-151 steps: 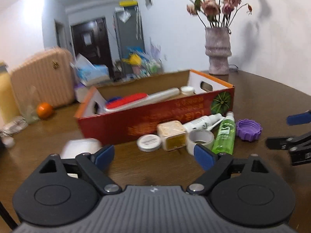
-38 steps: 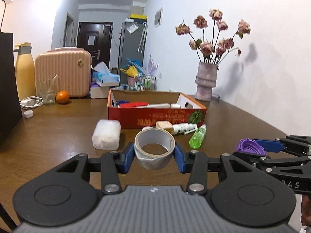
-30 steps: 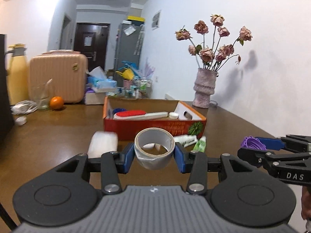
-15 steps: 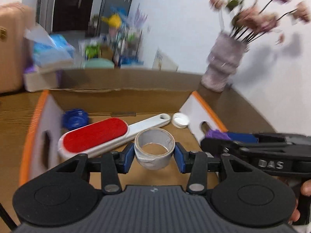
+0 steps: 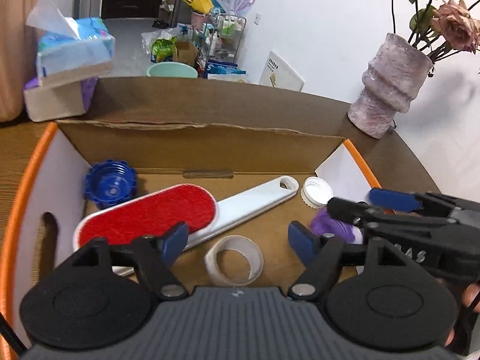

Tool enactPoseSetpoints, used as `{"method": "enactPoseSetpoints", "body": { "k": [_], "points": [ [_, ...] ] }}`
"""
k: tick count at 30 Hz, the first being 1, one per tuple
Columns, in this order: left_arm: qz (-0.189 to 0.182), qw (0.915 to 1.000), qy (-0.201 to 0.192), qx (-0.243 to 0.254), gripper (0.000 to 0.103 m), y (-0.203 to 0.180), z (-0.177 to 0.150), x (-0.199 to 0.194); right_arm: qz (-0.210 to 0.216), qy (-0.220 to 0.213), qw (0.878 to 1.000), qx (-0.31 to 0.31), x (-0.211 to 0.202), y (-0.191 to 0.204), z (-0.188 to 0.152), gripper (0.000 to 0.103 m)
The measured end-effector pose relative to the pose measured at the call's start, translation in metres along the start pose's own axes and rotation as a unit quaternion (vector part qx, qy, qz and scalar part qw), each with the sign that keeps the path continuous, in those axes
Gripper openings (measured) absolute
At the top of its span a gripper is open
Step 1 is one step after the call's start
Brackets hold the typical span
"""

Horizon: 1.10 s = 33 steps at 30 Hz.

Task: Organize rigid objects
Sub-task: 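Carry the tape roll into the box with the left tool while the right tool drops the purple cap in, then withdraw both open tools from the box back over the table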

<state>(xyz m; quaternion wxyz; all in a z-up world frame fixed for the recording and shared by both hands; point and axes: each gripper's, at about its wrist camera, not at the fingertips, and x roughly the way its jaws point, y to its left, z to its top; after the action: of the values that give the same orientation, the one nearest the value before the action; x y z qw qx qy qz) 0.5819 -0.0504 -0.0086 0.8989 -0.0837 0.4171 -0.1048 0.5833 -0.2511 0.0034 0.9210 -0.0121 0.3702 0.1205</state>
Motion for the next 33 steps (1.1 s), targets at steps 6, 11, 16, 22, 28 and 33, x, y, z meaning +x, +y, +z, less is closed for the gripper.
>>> {"method": "enactPoseSetpoints", "body": {
  "k": [6,11,16,22,28,33],
  "points": [
    [0.008,0.9990,-0.032,0.030,0.086,-0.009,0.008,-0.061,0.000,-0.011,1.000,-0.006,-0.044,0.007,0.012,0.064],
    [0.017,0.9951,-0.074,0.063,0.094,-0.019,0.003,-0.131,0.004,-0.017,0.999,-0.028,-0.098,0.020,0.018,0.072],
    [0.033,0.9901,-0.106,0.086,0.098,-0.029,-0.016,-0.185,0.008,-0.027,0.999,-0.040,-0.146,0.032,0.012,0.077],
    [0.050,0.9754,-0.183,0.113,0.103,-0.036,-0.060,-0.227,0.009,-0.067,0.997,-0.045,-0.196,0.044,-0.014,0.082],
    [0.053,0.9651,-0.241,0.088,0.103,-0.030,-0.105,-0.244,0.007,-0.134,0.990,-0.036,-0.230,0.048,-0.059,0.085],
    [0.052,0.9527,-0.288,0.084,0.103,-0.016,-0.144,-0.254,0.013,-0.189,0.981,-0.030,-0.248,0.053,-0.099,0.087]
  ]
}}
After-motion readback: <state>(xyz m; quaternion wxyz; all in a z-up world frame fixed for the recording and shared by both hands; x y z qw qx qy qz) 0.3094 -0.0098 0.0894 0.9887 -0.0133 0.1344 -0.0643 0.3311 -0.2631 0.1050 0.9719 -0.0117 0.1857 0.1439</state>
